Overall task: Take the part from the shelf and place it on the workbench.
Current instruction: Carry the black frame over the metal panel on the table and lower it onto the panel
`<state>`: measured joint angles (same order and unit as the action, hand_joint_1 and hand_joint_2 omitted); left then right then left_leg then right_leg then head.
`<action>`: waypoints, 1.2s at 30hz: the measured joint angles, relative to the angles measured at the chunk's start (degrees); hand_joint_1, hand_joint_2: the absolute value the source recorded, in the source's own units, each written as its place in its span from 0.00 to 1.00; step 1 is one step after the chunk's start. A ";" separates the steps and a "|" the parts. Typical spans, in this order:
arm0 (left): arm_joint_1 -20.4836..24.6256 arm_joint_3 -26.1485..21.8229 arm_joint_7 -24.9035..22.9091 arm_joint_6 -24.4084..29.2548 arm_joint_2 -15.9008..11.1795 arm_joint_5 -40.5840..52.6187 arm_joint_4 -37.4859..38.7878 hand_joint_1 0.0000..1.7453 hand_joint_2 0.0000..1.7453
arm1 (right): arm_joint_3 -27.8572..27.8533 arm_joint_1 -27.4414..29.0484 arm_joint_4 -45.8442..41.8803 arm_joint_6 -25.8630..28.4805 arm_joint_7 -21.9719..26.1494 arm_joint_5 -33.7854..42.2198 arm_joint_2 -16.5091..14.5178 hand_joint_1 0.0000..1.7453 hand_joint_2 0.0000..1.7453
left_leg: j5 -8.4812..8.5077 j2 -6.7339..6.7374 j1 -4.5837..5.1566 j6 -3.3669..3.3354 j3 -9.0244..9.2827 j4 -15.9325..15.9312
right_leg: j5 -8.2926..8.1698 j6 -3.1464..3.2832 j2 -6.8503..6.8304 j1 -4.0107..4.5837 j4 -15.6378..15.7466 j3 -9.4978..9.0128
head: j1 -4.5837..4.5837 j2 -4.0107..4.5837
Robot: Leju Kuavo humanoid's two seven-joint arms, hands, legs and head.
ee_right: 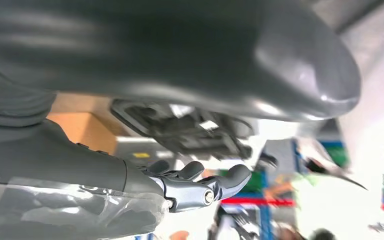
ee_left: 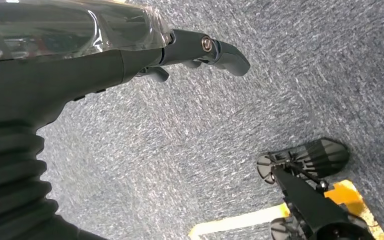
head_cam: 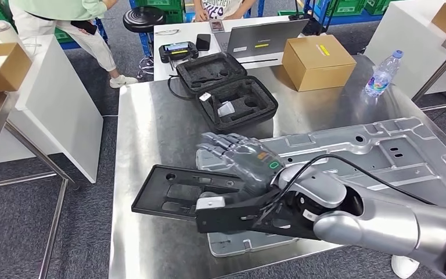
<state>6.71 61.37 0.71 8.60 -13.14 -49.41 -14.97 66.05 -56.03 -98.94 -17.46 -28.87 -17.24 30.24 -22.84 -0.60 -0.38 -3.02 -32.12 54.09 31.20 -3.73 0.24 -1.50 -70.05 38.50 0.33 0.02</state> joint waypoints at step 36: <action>0.03 0.00 -2.24 -0.35 1.05 1.25 0.02 0.00 1.00 | -3.60 0.46 2.43 5.21 3.08 -6.35 -9.64 0.00 0.00 | 0.52 0.17 0.27 1.03 -0.97 0.62 | -4.61 0.26 0.03 0.21 14.65 -8.47 | -0.01 -0.01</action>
<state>6.73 61.37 -1.52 8.25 -12.09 -48.16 -14.95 62.45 -55.56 -96.51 -12.26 -25.80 -23.59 20.60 -22.32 -0.44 -0.11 -1.99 -33.09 54.72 26.59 -3.47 0.27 -1.29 -55.40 30.04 0.32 0.01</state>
